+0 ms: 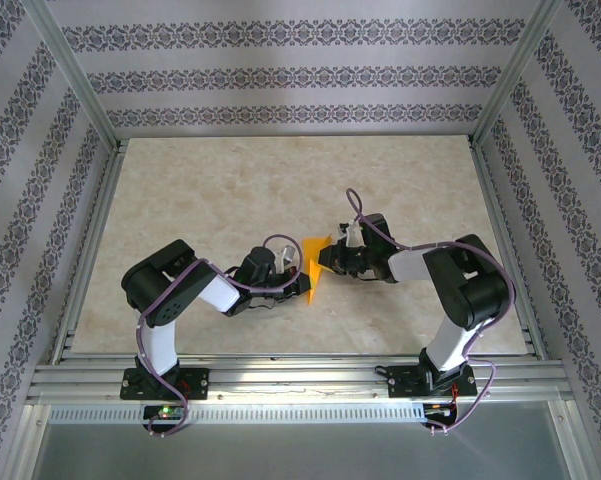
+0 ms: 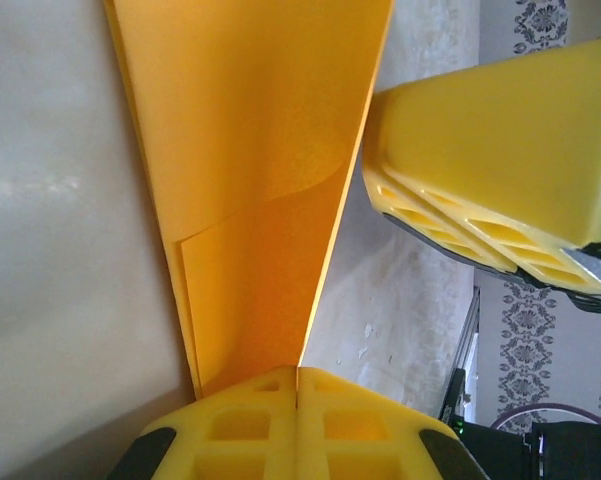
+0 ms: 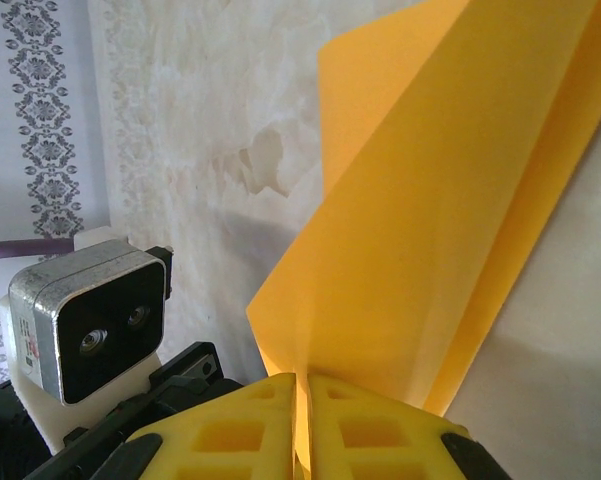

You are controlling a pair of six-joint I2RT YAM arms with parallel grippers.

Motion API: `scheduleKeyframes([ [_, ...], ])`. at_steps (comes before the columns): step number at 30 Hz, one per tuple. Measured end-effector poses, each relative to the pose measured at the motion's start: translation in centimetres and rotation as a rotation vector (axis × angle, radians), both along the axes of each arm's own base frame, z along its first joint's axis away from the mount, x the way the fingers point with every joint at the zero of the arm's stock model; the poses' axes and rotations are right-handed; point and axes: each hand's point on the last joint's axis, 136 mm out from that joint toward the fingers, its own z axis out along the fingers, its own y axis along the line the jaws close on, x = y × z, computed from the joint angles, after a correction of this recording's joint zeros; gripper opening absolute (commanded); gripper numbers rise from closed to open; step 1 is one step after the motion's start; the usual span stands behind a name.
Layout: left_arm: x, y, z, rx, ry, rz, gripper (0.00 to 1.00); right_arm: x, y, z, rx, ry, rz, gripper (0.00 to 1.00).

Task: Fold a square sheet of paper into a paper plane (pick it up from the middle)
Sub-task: Fold the wing for the fifth time at the center of the table.

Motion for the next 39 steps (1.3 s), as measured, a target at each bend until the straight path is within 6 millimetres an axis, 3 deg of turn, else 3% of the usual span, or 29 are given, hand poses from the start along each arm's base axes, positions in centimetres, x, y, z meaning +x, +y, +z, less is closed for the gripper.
scheduleKeyframes([
  [26, 0.1, 1.3, -0.1, -0.033, 0.055, 0.077, 0.0, 1.0, 1.0, -0.1, 0.033, 0.008, 0.034, 0.09],
  [29, -0.1, 1.1, -0.1, -0.009, 0.04, 0.034, 0.0, 1.3, 0.4, 0.2, 0.023, -0.006, 0.006, 0.09],
  [35, -0.8, 0.3, 1.3, 0.042, -0.041, -0.111, 0.0, 1.5, -3.0, 2.7, 0.02, -0.067, -0.112, 0.09],
  [39, -1.4, 0.1, 1.6, 0.042, -0.082, -0.176, 0.0, 0.7, -3.5, 4.2, 0.031, -0.111, -0.122, 0.1],
])
